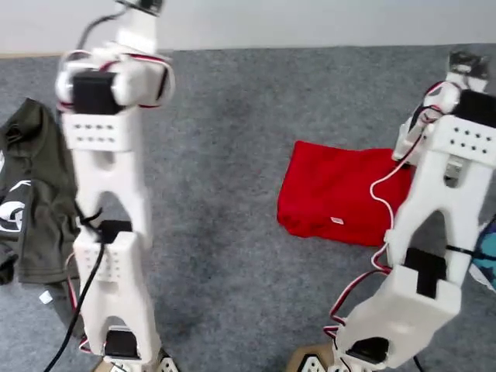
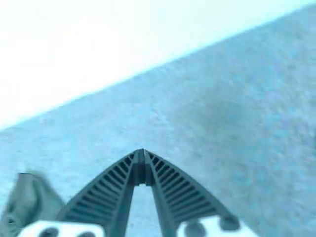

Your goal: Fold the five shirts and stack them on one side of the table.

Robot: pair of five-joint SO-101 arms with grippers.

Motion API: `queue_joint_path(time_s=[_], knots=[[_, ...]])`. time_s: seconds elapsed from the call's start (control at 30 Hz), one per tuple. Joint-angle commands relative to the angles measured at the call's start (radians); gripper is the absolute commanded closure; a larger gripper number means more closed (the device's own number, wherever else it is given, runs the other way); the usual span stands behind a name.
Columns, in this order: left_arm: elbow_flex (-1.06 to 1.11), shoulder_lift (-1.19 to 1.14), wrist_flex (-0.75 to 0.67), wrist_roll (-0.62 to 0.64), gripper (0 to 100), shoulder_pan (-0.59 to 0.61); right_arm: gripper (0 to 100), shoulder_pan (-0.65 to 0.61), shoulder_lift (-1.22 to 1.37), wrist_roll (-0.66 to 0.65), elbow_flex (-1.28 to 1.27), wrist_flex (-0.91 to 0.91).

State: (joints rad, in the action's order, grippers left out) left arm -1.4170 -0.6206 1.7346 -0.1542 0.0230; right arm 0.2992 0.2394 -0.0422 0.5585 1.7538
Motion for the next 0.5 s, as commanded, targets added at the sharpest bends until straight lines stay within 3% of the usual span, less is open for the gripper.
queue_joint_path(time_s=[0.0,0.27,0.47], knots=[[-0.033,0.138,0.023,-0.008,100,0.012,79.4,0.005,-0.119,-0.057,0.041,0.041],[0.317,0.430,0.021,-0.003,100,0.094,79.4,-0.035,-0.243,-0.057,-0.272,0.035],[0.694,0.687,0.021,-0.003,100,0.196,79.3,-0.007,-0.245,-0.057,-0.496,-0.202]])
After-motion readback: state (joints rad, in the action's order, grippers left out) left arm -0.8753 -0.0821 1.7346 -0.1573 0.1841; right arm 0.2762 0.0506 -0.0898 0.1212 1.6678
